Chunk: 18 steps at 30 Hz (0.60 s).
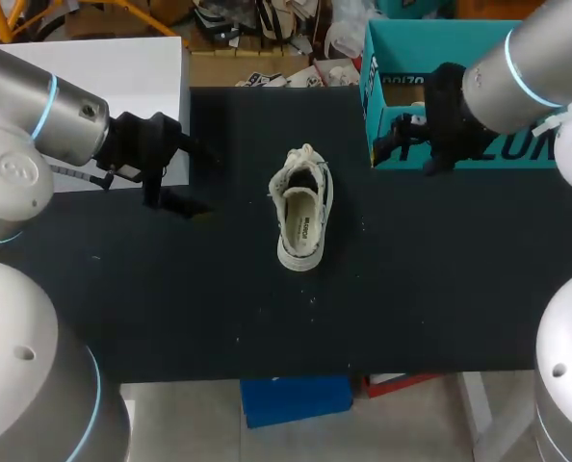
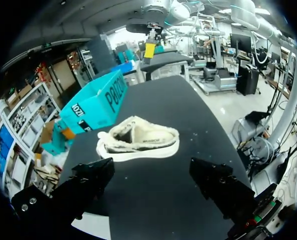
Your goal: Take the shoe out of the shoebox, open the shoe tongue, remove and reinsert the insole, then place the shoe into the shoebox
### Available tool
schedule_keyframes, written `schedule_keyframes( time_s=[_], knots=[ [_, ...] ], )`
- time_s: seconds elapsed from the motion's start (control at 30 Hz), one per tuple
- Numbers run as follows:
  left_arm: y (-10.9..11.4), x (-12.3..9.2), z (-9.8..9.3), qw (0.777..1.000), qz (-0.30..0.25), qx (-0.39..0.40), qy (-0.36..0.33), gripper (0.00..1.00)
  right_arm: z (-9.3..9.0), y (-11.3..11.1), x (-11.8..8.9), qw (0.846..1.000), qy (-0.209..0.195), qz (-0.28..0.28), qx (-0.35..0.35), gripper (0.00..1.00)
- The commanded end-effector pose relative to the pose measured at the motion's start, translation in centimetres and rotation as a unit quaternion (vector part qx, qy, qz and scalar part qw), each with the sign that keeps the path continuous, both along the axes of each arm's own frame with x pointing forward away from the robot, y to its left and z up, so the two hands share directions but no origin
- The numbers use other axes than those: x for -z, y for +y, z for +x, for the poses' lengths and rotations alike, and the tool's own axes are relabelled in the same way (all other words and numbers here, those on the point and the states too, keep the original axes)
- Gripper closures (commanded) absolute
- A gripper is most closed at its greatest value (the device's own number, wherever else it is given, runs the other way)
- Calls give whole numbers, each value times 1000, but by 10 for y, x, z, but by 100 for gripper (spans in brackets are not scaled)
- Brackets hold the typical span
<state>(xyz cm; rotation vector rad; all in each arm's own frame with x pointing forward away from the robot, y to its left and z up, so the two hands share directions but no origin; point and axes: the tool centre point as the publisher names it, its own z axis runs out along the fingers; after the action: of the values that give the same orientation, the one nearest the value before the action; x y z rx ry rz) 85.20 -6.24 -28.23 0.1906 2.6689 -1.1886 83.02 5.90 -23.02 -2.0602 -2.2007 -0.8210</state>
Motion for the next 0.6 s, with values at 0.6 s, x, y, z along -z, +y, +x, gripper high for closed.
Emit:
schedule_keyframes(
  time_s=[0.6],
  knots=[
    [0, -1, -1, 1000, 2, 0, 0, 0, 61, 35, 38, 985, 61, -156, 38, 0]
  ],
)
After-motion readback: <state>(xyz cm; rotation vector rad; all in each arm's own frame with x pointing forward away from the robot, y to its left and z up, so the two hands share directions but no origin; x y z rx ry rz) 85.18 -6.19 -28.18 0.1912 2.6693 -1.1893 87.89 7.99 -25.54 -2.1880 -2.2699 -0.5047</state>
